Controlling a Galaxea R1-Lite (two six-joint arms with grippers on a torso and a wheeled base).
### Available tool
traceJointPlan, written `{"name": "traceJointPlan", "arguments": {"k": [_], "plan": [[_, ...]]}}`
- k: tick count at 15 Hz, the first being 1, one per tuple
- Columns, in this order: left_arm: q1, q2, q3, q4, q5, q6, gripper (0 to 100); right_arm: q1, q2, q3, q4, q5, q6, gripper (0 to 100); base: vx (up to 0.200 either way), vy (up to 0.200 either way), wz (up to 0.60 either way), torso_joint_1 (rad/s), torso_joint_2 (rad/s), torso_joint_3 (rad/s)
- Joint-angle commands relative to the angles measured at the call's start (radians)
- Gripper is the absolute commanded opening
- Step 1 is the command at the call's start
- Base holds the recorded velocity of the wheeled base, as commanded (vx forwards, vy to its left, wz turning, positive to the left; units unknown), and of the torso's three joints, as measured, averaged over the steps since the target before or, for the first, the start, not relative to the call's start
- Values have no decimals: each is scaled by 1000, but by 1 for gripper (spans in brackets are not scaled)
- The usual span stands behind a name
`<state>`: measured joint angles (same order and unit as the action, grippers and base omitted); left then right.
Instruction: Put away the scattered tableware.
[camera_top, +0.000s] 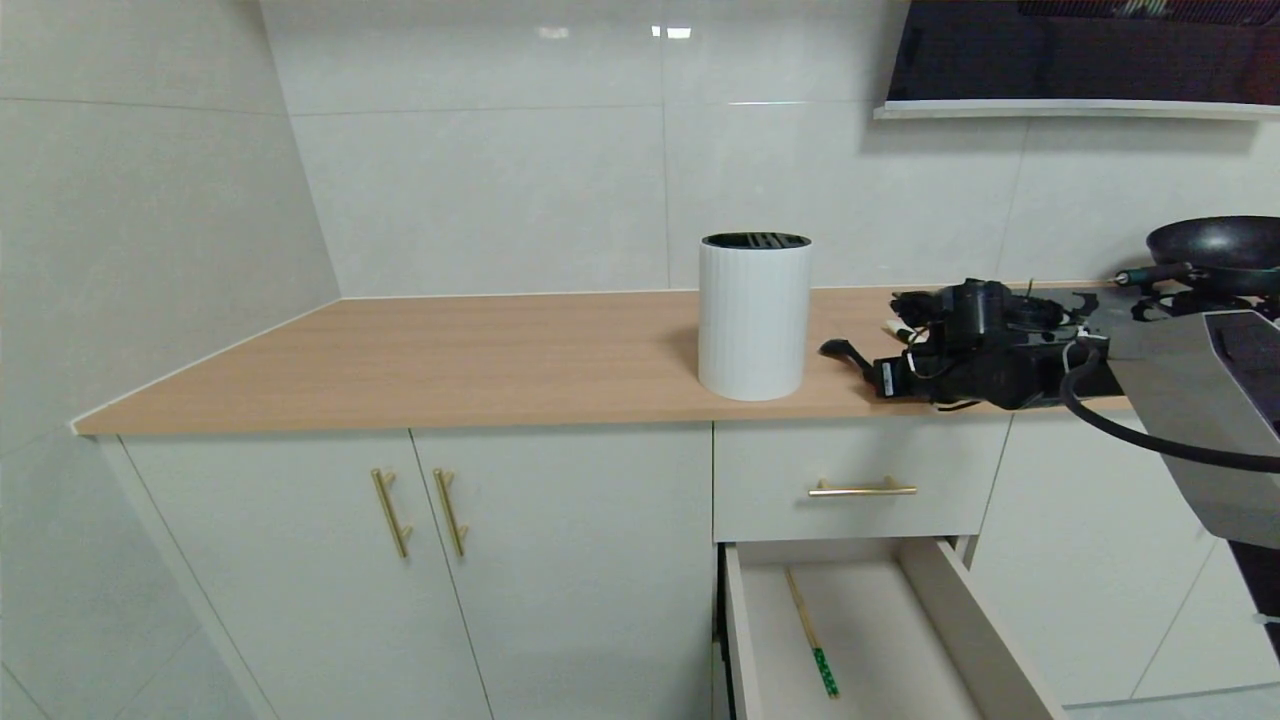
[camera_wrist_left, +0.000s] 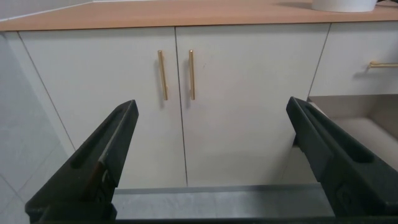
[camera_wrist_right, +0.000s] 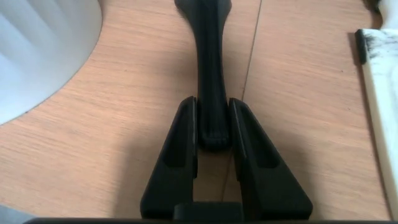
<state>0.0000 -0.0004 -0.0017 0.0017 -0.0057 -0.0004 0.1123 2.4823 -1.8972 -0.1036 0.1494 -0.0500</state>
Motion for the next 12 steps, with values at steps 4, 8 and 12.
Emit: {"name": "traceJointPlan", "arguments": {"k": [4, 8, 12], "plan": [[0, 0, 0, 0, 0, -1, 100, 10, -54, 27, 9, -76, 45, 0, 0, 0, 0, 0, 0, 0], [0, 0, 0, 0, 0, 0, 100, 12, -341, 306, 10, -82, 137, 0, 0, 0, 0, 0, 0, 0], [0, 0, 0, 0, 0, -1, 100, 23, -573, 584, 10, -76, 150, 0, 0, 0, 0, 0, 0, 0]]}}
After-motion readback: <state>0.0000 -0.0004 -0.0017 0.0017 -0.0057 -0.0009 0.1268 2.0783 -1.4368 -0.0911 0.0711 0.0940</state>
